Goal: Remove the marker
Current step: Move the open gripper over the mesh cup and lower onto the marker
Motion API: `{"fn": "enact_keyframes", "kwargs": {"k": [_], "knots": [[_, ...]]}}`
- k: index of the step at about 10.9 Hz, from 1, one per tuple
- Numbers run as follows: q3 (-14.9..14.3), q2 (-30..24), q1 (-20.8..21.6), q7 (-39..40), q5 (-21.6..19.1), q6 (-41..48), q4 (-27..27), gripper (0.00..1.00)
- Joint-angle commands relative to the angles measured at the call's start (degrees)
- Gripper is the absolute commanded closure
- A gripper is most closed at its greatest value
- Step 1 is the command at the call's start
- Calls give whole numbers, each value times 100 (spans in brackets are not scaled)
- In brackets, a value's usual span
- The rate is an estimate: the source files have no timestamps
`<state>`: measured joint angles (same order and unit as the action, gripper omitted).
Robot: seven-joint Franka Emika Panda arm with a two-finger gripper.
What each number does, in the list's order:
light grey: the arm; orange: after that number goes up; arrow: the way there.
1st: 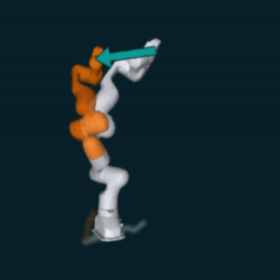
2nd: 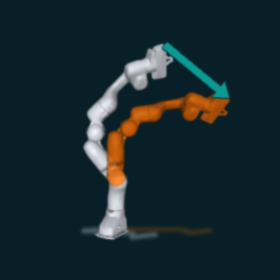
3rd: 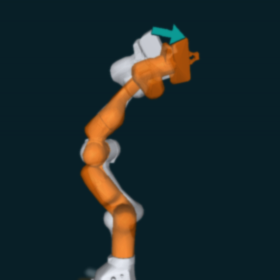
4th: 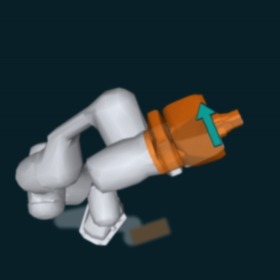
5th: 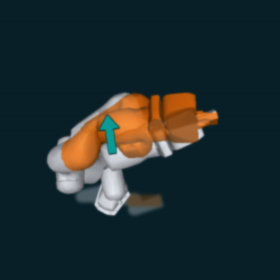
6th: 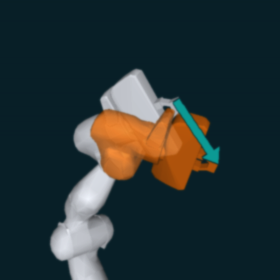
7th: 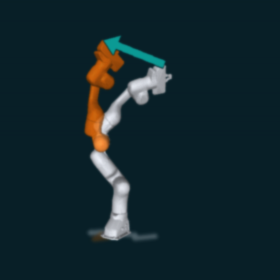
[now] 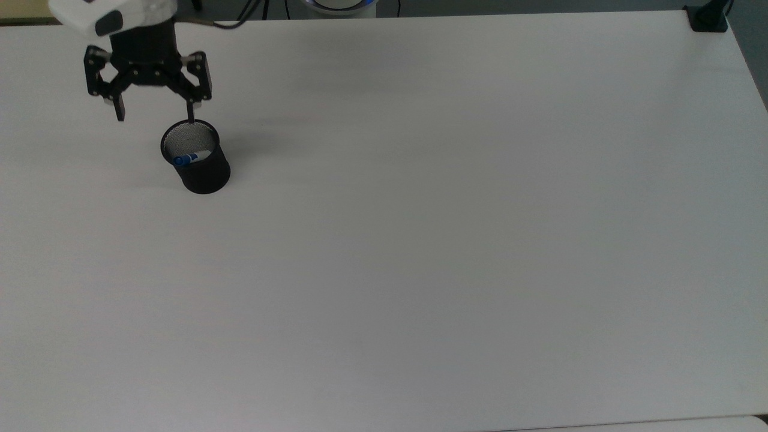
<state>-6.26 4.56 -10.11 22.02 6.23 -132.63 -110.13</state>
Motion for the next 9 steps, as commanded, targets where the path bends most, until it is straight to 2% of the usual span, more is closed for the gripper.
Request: {"fn": "enact_keyframes", "kwargs": {"k": [1,3,5,6,9], "knots": [[-51,263,35,-214,98,-1043,-562,7],[-51,440,35,-346,54,-1256,-562,14],[-51,563,53,-662,36,-1370,-562,27],[-51,573,53,-733,36,-1432,-562,40],[-42,573,61,-752,-51,-1424,-553,89]]}}
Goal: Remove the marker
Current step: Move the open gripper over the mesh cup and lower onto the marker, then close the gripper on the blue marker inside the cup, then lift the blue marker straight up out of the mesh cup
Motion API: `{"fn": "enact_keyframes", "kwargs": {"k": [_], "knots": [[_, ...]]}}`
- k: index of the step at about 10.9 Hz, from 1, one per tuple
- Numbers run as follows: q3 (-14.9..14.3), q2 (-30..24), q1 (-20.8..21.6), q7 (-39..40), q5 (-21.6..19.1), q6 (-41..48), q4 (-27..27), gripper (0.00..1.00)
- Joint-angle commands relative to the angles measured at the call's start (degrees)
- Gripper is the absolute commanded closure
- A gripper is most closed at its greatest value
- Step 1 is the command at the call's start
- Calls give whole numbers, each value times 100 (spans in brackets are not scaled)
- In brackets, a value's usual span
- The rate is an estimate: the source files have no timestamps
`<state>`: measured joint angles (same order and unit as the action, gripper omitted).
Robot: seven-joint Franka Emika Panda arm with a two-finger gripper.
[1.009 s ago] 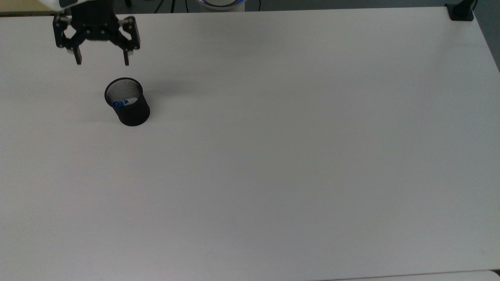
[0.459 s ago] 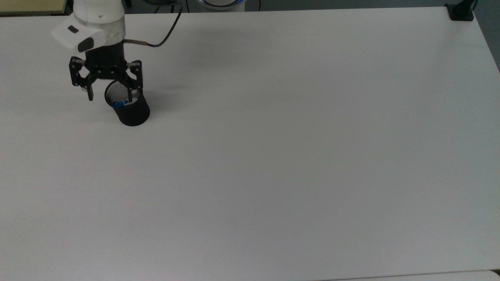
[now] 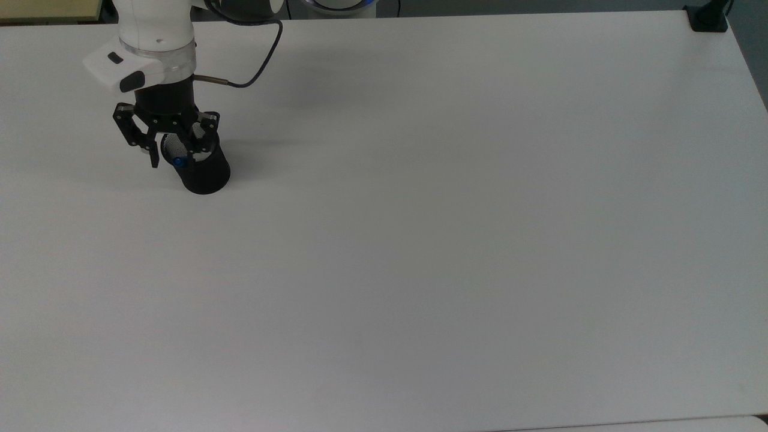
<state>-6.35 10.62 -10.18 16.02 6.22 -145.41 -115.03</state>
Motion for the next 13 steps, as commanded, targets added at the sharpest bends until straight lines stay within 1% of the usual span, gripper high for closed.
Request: {"fn": "enact_keyframes", "kwargs": {"k": [1,4,6,8,11,13], "knots": [[-41,-43,69,-152,-207,-145,-63,100],[-41,-113,69,-143,-253,-119,-46,100],[-33,-279,43,-152,-287,-57,-11,100],[-41,-542,43,-152,-698,283,164,100],[-24,-1025,43,-152,-972,855,419,100],[-24,-1237,16,-143,-1305,1320,735,100]]}}
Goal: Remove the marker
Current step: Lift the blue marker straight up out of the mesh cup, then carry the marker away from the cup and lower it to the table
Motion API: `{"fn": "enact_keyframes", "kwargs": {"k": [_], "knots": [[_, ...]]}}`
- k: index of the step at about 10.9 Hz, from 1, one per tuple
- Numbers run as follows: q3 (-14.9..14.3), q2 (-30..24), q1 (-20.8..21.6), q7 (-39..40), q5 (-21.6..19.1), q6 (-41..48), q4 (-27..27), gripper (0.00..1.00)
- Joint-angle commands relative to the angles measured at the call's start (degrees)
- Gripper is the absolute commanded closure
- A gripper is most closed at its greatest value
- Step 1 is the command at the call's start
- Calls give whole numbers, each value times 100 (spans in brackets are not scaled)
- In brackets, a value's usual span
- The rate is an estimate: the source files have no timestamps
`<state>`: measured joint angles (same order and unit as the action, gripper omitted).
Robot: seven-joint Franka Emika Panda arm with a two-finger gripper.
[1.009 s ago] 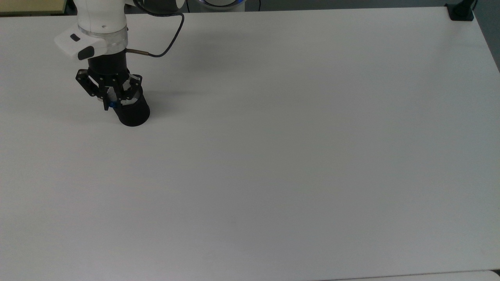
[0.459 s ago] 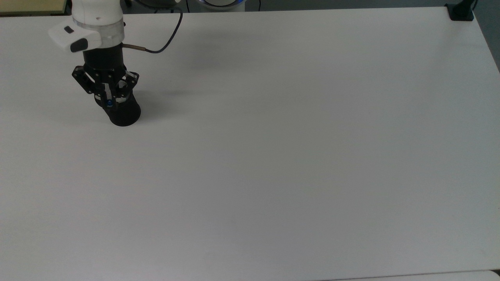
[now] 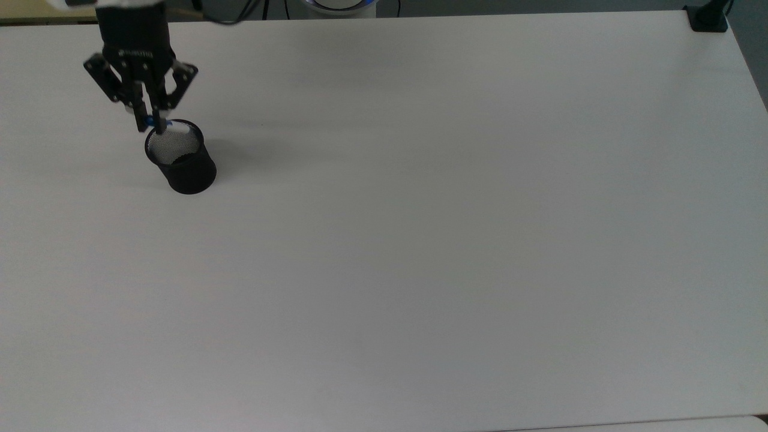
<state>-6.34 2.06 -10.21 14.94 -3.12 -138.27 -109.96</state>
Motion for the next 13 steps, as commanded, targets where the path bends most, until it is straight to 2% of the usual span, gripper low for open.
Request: {"fn": "enact_keyframes", "kwargs": {"k": [1,3,7,10,12,13], "knots": [[-8,-416,-24,-44,-504,896,438,100],[158,-417,10,-175,-619,1607,659,100],[808,-198,28,-561,-515,2190,406,100],[1125,469,177,-1175,-15,2156,343,100],[1144,970,440,-1580,451,2051,343,100],[1152,1085,511,-1722,522,1946,335,100]]}}
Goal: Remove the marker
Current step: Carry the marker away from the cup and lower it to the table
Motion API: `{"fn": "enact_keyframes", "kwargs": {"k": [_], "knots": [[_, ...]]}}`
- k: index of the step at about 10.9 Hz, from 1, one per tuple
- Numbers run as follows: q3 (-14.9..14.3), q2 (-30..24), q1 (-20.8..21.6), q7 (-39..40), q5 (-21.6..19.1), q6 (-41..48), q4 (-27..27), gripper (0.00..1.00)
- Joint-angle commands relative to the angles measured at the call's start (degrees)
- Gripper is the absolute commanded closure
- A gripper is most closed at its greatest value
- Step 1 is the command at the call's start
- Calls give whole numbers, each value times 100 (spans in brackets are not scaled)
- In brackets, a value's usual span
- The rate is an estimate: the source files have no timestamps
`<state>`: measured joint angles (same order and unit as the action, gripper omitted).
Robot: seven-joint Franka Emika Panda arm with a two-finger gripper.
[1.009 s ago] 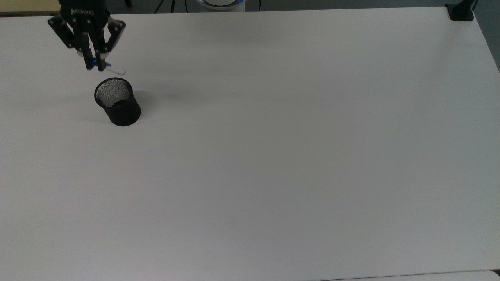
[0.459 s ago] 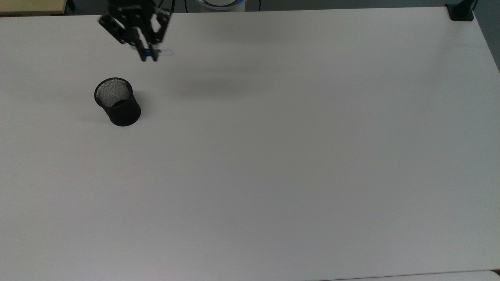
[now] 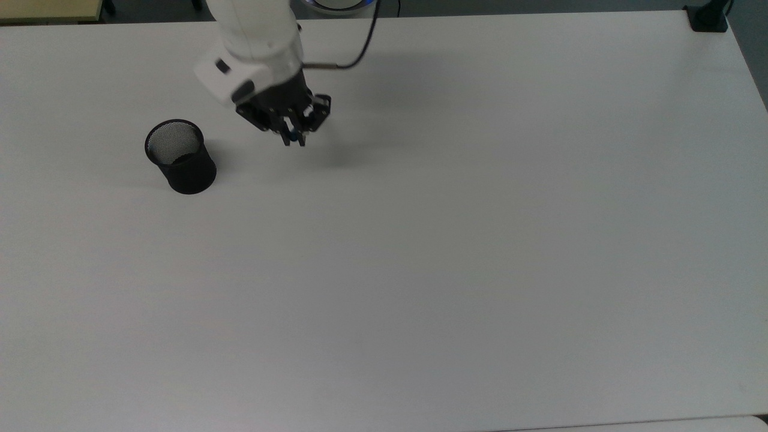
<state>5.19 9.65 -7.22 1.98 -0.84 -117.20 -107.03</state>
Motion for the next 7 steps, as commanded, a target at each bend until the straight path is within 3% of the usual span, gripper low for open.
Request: {"fn": "enact_keyframes", "kwargs": {"k": [1,4,5,6,7], "knots": [[0,484,265,-505,303,-363,-36,100],[0,801,265,-866,522,-813,-55,97],[0,811,265,-901,541,-839,-55,91],[0,819,265,-945,541,-883,-55,72],[0,819,257,-998,532,-883,-46,33]]}}
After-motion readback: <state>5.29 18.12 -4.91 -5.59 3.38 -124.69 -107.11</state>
